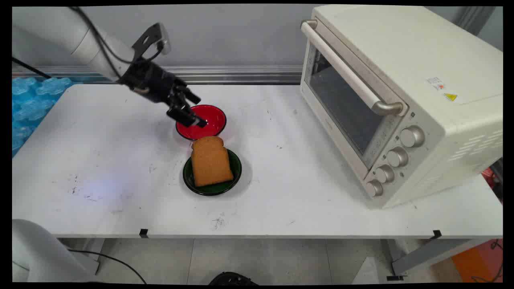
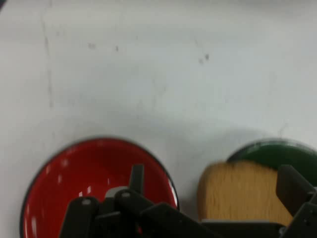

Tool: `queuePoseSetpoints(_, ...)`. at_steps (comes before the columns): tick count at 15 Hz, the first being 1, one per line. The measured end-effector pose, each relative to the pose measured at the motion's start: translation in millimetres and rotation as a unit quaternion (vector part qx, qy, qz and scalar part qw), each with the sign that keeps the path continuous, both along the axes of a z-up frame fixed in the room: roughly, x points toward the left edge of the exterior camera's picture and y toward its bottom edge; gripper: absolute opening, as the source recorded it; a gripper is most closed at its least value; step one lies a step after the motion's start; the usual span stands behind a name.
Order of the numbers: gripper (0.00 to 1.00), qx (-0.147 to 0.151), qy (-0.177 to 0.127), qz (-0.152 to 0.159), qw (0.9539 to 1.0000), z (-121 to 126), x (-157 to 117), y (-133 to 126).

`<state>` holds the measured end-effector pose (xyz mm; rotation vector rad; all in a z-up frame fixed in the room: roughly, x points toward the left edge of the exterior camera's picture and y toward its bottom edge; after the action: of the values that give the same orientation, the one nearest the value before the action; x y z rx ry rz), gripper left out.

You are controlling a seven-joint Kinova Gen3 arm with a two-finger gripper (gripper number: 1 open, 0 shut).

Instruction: Open the oven

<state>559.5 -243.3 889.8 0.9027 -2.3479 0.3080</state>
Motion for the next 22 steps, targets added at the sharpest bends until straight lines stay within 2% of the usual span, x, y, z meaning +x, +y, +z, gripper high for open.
queuePoseSetpoints(8, 1.0, -0.033, 0.016, -0.012, 0.9992, 39.2, -39.4, -55.7)
queuePoseSetpoints(16, 1.0, -0.069, 0.021, -0.032, 0.9968, 75.9, -80.9, -97.0)
queuePoseSetpoints(17, 0.0, -0.072, 0.023, -0.033, 0.9966, 80.2, -86.0, -100.5)
queuePoseSetpoints(22, 0.0, -0.077, 0.038, -0.034, 0.9957, 98.7, -108.2, -110.9)
